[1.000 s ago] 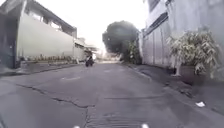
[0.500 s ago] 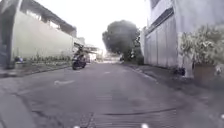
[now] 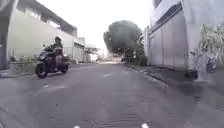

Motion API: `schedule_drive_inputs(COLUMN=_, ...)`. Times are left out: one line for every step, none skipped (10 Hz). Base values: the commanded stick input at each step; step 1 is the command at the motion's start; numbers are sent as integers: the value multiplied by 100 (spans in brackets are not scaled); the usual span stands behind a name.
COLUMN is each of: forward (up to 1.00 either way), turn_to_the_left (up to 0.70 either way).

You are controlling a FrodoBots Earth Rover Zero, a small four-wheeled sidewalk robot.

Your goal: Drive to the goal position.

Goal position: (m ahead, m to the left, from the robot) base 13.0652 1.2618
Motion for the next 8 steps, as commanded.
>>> schedule_drive_inputs(forward=100, turn_to_the_left=-29)
schedule_drive_inputs(forward=100, turn_to_the_left=-23)
schedule_drive_inputs(forward=100, turn_to_the_left=-7)
schedule_drive_inputs(forward=100, turn_to_the_left=0)
schedule_drive_inputs(forward=100, turn_to_the_left=0)
schedule_drive_inputs(forward=100, turn_to_the_left=0)
schedule_drive_inputs(forward=100, turn_to_the_left=0)
schedule_drive_inputs(forward=100, turn_to_the_left=0)
